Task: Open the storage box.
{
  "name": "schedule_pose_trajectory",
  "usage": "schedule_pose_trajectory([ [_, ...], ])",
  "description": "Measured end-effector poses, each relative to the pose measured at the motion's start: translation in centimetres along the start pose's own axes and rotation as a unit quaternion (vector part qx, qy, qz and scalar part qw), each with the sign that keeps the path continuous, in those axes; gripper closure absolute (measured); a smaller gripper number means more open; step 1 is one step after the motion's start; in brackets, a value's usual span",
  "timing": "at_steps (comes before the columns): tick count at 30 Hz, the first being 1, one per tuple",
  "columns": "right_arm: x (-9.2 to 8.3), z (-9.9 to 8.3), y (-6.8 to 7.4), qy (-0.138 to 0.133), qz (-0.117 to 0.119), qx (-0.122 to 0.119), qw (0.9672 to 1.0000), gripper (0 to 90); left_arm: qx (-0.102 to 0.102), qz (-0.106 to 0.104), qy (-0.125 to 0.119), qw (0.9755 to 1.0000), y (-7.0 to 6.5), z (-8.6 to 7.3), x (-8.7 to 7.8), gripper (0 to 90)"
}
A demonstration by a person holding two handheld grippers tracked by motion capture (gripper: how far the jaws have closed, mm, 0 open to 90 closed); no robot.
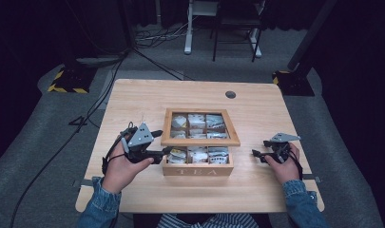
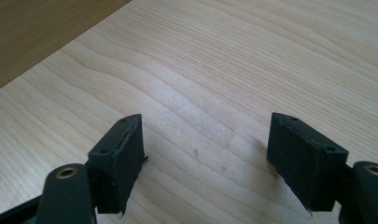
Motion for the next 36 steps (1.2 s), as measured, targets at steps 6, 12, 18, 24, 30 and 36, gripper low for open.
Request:
schedule_pose_trajectory([
  [6, 0.0, 0.0, 0.0, 0.0, -0.001, 0.001, 1.0, 27.7, -0.005, 0.014, -0.02, 0.9997, 0.6, 0.8, 0.2, 36.0],
  [12, 0.0, 0.0, 0.0, 0.0, -0.002, 0.002, 1.0, 27.7, -0.014, 0.023, -0.035, 0.999, 1.1, 1.3, 0.3, 37.6],
  [18, 0.0, 0.0, 0.0, 0.0, -0.004, 0.002, 1.0, 27.8, -0.019, 0.035, -0.048, 0.9981, 1.4, 1.8, 0.5, 38.5],
  [24, -0.1, -0.1, 0.2, 0.001, -0.006, 0.004, 1.0, 27.9, -0.02, 0.052, -0.072, 0.9958, 1.9, 2.7, 0.4, 40.3],
  [30, -0.2, -0.2, 0.3, 0.0, -0.006, 0.004, 1.0, 27.9, -0.023, 0.069, -0.082, 0.994, 2.4, 3.3, 0.7, 40.6],
  [36, -0.2, -0.2, 0.3, 0.001, -0.006, 0.005, 1.0, 27.9, -0.024, 0.084, -0.094, 0.9918, 2.7, 3.9, 0.7, 41.7],
])
Point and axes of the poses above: each handheld gripper's, and its own axes: x roughly forward along the jaws, z roughly out of its top, y roughly to its left, the point moved 10 cm from there along x, roughly forward along the jaws, and after that the axes turned 3 degrees about -y, right-handed, at the moved point
